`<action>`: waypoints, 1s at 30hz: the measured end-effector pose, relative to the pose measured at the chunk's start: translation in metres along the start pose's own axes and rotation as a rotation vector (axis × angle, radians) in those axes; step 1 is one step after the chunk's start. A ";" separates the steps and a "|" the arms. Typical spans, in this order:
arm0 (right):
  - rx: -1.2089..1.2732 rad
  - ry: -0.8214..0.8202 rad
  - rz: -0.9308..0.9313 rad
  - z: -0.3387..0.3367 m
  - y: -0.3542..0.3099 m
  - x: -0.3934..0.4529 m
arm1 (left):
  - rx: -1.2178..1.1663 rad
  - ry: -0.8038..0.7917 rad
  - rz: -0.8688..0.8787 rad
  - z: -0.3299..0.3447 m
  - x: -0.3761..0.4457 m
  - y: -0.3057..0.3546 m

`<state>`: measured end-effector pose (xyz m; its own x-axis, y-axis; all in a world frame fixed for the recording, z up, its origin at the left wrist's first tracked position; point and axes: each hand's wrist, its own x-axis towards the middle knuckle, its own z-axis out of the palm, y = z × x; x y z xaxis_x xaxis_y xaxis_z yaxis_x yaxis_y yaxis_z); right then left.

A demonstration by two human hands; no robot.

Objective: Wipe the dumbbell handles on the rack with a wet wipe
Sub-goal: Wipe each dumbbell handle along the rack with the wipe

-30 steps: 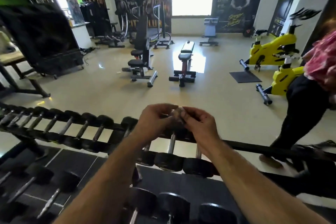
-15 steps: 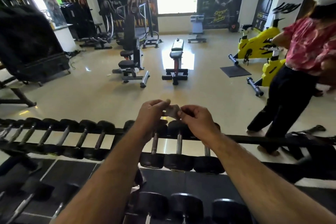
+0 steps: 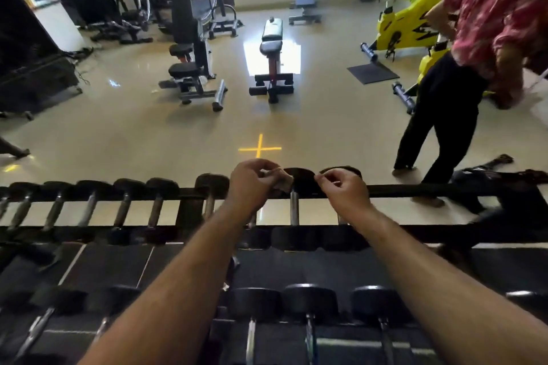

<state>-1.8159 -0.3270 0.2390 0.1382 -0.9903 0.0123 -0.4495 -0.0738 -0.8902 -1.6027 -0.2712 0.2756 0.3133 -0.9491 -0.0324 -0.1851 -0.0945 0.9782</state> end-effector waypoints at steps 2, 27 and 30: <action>-0.055 0.004 0.104 -0.002 0.035 0.007 | -0.029 0.034 -0.044 0.008 0.007 -0.029; -0.888 -0.268 0.176 0.076 0.203 0.087 | 0.486 0.265 -0.073 0.102 0.130 -0.221; -0.885 -0.258 0.180 0.079 0.202 0.089 | 0.666 0.114 0.235 0.103 0.147 -0.229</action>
<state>-1.8251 -0.4206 0.0245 0.1446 -0.9468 -0.2875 -0.9763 -0.0891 -0.1974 -1.6097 -0.4202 0.0256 0.2839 -0.9330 0.2209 -0.7776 -0.0893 0.6224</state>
